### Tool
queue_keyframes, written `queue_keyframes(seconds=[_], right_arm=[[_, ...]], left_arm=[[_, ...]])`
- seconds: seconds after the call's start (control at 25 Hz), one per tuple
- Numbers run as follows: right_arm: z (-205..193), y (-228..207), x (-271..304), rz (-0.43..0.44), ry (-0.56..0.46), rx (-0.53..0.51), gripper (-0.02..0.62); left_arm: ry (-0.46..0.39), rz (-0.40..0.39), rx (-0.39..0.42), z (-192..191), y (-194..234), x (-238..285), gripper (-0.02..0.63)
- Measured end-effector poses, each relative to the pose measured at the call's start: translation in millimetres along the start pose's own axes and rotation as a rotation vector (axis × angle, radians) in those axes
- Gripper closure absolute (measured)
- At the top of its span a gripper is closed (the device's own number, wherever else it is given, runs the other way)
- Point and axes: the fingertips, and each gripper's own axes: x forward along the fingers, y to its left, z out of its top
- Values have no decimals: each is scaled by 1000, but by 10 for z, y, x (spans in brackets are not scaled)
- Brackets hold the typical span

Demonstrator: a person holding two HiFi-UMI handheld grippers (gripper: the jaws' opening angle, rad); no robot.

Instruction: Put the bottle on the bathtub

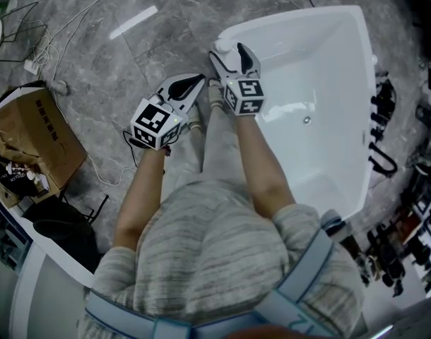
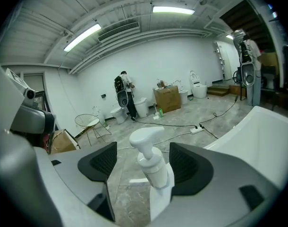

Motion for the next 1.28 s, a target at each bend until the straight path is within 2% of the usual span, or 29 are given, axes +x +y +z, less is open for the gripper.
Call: queue_keyframes(seconds=[0.44, 0.72, 1.16, 1.2, 1.28], right_arm=[[5, 42, -280, 9, 42, -47, 267], [109, 168, -531, 82, 47, -78, 267], [303, 335, -953, 119, 36, -88, 270], [334, 342, -988, 117, 31, -89, 272], [388, 359, -1050, 118, 25, -88, 314]], left_arm=[[-23, 6, 1, 111, 17, -102, 603], [-43, 2, 17, 220, 5, -215, 603], [-61, -15, 50, 361, -92, -478, 603], [-62, -16, 53, 373, -100, -496, 603], [-65, -20, 59, 405, -121, -521, 603]])
